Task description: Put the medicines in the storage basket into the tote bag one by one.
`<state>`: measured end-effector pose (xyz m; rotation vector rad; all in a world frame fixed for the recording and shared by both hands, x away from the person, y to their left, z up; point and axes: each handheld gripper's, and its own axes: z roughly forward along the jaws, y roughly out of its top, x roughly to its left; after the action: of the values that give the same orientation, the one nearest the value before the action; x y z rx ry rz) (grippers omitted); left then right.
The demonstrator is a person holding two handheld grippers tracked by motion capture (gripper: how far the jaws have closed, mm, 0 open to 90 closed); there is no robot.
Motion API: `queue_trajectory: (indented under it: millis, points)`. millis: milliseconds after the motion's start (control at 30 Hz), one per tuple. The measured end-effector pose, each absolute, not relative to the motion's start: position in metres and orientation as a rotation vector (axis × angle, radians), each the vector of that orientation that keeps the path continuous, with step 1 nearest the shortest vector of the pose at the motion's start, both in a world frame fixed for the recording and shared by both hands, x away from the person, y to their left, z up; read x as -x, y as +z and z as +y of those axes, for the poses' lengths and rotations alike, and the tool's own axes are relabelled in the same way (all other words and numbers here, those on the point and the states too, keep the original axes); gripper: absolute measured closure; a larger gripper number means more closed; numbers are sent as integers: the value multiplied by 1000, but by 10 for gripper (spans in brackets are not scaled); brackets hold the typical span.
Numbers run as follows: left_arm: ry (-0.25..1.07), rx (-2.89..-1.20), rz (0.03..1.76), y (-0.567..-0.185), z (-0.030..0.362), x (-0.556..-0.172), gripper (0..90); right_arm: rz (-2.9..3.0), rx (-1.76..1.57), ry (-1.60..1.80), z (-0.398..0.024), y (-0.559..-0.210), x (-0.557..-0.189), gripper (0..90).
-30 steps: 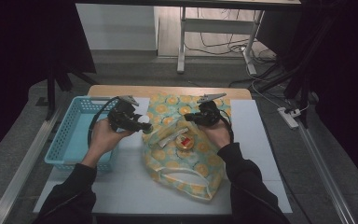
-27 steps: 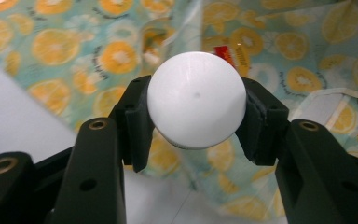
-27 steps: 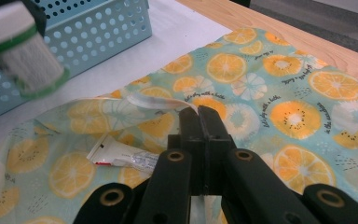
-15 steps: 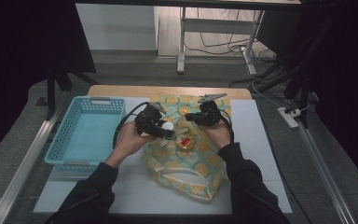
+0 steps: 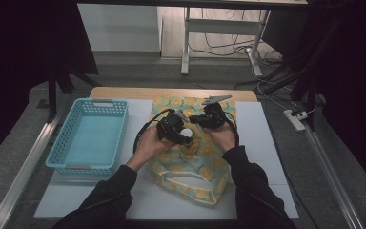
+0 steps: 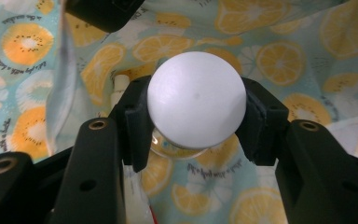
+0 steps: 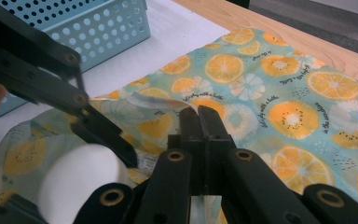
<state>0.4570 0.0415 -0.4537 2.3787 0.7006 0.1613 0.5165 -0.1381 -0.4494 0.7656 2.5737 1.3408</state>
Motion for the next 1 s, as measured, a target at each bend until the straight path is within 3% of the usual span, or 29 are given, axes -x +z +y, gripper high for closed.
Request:
queue_trajectory:
  millis: [767, 1000]
  points:
    - [160, -2366, 706, -479, 33, -470, 496, 2582, -767, 1338, -140, -455, -516, 900]
    - [130, -2293, 716, -473, 40, -470, 351, 2582, -766, 1344, -141, -455, -516, 900]
